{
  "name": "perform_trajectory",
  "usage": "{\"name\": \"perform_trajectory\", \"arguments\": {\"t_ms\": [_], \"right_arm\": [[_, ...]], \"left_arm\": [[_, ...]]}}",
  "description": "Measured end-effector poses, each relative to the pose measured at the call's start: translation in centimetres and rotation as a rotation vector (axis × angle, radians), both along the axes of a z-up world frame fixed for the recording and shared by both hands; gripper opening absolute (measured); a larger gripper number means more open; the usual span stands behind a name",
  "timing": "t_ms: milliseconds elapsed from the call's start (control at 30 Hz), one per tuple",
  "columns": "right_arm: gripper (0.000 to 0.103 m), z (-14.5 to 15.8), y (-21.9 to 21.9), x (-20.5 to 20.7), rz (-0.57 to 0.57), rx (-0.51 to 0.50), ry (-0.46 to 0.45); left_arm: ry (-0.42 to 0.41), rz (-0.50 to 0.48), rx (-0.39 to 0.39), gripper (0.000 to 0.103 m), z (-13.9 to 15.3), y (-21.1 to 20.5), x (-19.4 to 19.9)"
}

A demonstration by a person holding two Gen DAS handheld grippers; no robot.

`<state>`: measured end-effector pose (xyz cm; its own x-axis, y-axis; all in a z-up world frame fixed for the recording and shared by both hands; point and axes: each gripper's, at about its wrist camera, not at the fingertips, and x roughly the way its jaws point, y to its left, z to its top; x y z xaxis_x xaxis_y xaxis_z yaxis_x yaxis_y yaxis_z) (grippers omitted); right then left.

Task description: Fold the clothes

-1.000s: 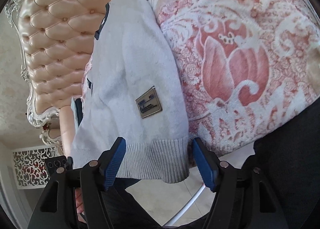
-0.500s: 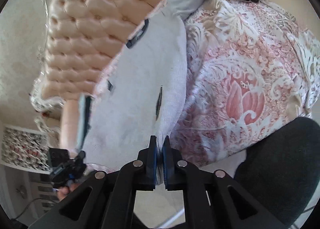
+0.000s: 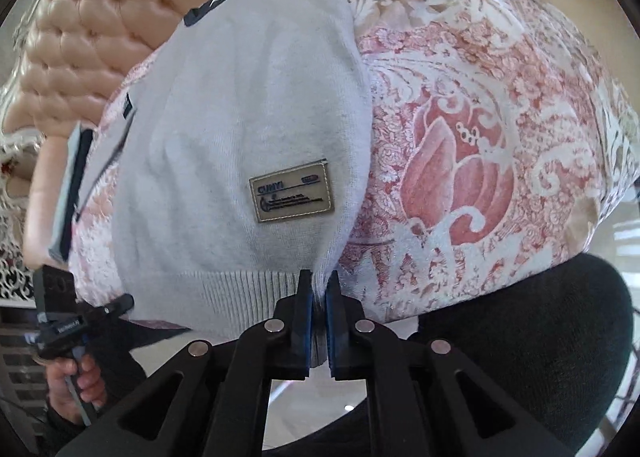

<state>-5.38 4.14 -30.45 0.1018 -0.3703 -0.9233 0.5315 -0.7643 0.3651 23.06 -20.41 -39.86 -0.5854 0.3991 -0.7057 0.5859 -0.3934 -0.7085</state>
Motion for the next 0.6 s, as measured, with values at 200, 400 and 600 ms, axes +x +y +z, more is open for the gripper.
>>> {"name": "perform_trajectory", "arguments": {"t_ms": [200,400,600], "right_arm": [[0.008,2.4,2.0,-0.4,-0.024,0.001,0.038],[0.014,3.8,4.1,-1.4,-0.074,-0.016,0.069],[0.014,3.7,3.1,-1.8,-0.064,-0.127,0.021]], "left_arm": [[0.01,0.012,0.02,0.011,-0.4,-0.2,0.7],[0.003,0.011,0.022,0.011,-0.2,-0.1,1.0],[0.033,0.006,-0.033,0.011,1.8,0.3,1.4]]}}
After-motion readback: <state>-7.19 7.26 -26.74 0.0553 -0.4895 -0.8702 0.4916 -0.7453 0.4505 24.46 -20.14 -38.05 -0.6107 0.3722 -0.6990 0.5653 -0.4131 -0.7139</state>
